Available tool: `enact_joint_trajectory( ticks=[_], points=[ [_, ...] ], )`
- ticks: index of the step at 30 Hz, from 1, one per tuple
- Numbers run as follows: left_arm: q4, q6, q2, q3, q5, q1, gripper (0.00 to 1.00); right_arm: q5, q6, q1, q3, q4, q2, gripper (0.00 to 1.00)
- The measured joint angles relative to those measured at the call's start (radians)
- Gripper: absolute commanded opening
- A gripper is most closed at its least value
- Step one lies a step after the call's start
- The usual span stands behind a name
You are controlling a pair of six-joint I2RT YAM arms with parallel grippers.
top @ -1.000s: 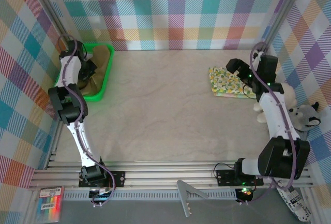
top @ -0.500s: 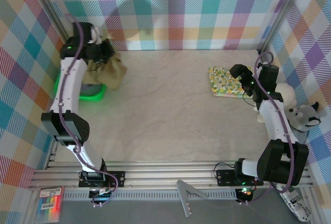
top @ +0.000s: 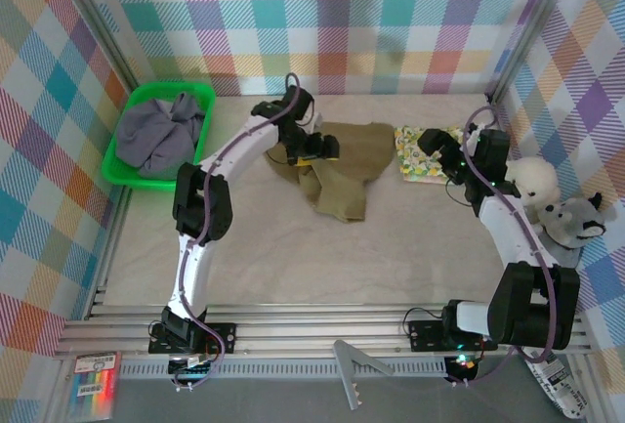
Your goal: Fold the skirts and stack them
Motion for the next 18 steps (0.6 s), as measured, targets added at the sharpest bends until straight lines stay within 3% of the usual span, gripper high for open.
enact_joint_trajectory(
  ticks=[4,9,14,18],
  points=[
    [0.032,-0.031,-0.061,-0.056,-0.025,0.000,1.00,0.019,-0.018,0.077,-0.012,0.006,0.002,0.99],
    [0.071,-0.098,-0.125,-0.138,-0.071,0.078,1.00,0.070,-0.021,0.180,-0.039,0.032,0.037,0.99],
    [0.113,-0.168,-0.127,-0.235,-0.076,0.153,1.00,0.111,0.030,0.269,-0.046,0.037,0.109,0.99],
    [0.153,-0.211,-0.127,-0.296,-0.064,0.158,1.00,0.131,0.085,0.337,-0.090,0.051,0.147,0.99]
  ],
)
